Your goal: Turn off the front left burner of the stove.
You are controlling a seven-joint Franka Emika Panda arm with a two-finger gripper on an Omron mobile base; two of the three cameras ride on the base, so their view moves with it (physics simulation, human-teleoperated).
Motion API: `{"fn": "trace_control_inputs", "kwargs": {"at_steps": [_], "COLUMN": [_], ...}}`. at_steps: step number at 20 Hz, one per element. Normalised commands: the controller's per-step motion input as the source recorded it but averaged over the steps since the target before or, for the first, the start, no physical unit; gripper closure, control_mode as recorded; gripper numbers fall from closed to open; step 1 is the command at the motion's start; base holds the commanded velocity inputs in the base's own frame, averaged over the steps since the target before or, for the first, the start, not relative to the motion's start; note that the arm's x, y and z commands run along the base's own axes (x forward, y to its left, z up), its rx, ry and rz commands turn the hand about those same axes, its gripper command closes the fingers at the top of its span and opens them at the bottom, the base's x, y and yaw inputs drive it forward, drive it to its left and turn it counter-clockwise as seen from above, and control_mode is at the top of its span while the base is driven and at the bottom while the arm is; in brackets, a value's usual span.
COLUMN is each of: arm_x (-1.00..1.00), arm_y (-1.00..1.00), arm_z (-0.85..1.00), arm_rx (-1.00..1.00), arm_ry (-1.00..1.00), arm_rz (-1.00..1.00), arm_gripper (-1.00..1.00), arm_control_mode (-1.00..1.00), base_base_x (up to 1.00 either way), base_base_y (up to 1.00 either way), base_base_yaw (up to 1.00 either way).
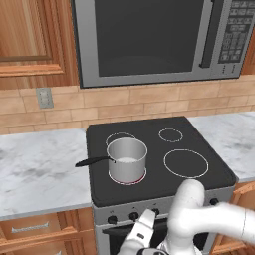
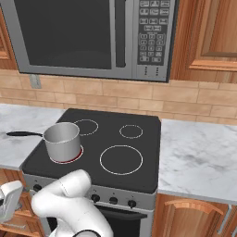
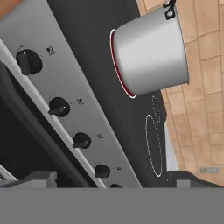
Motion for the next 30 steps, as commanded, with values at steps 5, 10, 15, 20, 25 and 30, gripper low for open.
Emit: {"fn": "trace_control_inputs", "kwargs": {"at_steps": [5, 10, 15, 20, 25, 30], "arm_x": [0.36, 0.19, 0.08, 0.07, 0.25, 0.19], "arm_y": [0.03, 0.20, 0.32, 0.48, 0.24, 0.18], "arm_z": [-0.15, -0.02, -0.14, -0.27, -0.22, -0.27], "arm_rx": [0.00, 0.00, 0.00, 0.00, 0.01, 0.02], "arm_ry": [-0.06, -0.09, -0.10, -0.08, -0.04, -0.05], "arm_rz": [0.00, 0.03, 0.16, 0.17, 0.18, 0.18], "arm_gripper": [-1.00, -1.00, -1.00, -1.00, -1.00, -1.00], "arm_control_mode": [-1.00, -1.00, -1.00, -1.00, -1.00, -1.00], "base_base_x": [0.00, 0.00, 0.00, 0.00, 0.00, 0.00], "base_base_y": [0.00, 0.00, 0.00, 0.00, 0.00, 0.00], "base_base_yaw": [0.00, 0.00, 0.00, 0.00, 0.00, 0.00]}}
